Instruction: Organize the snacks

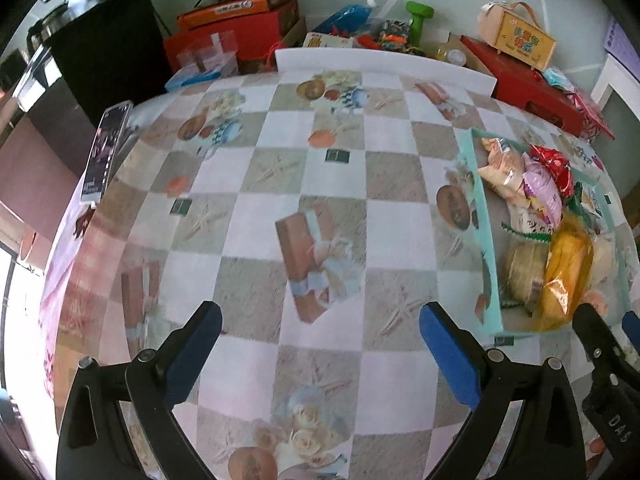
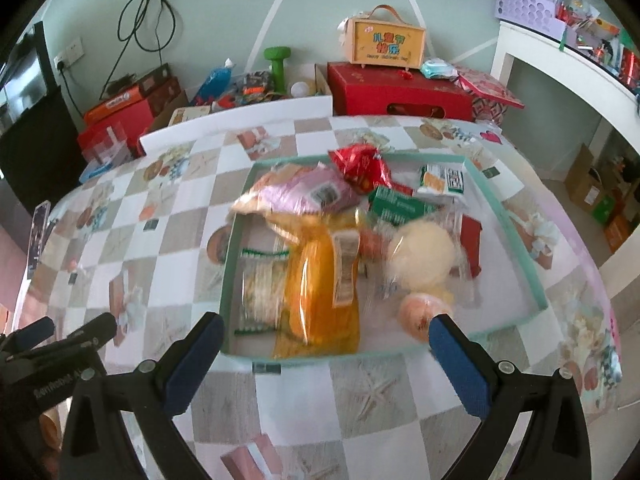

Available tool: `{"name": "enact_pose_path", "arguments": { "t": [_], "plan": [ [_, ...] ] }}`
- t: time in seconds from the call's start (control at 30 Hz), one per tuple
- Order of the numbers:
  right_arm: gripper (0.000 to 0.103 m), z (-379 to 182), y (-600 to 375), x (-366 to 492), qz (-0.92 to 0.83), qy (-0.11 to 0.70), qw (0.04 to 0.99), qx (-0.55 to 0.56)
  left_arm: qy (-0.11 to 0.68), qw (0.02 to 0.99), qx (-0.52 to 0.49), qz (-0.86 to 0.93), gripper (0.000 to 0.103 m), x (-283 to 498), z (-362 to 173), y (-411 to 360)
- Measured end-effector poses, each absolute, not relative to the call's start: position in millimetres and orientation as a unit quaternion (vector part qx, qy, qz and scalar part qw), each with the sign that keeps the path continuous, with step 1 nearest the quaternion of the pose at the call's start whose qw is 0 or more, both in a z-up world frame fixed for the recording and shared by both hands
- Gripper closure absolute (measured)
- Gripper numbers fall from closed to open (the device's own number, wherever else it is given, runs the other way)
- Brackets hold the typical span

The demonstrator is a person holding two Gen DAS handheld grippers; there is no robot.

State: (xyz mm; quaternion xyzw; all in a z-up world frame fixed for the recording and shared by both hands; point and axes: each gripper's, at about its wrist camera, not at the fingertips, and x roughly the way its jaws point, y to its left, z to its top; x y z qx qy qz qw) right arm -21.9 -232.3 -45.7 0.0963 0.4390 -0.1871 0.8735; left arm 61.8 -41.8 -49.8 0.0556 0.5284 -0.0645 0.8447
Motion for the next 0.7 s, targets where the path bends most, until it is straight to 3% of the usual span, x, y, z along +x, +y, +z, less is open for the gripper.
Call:
{"name": "enact_pose_path", "arguments": {
  "t": [0.7],
  "plan": [
    [0.0,-52,-226,-28,-0.187,0.45,0.869,0.088,0.542,0.836,0.048,-0.069,0.004,52,-59,-29]
  ]
}}
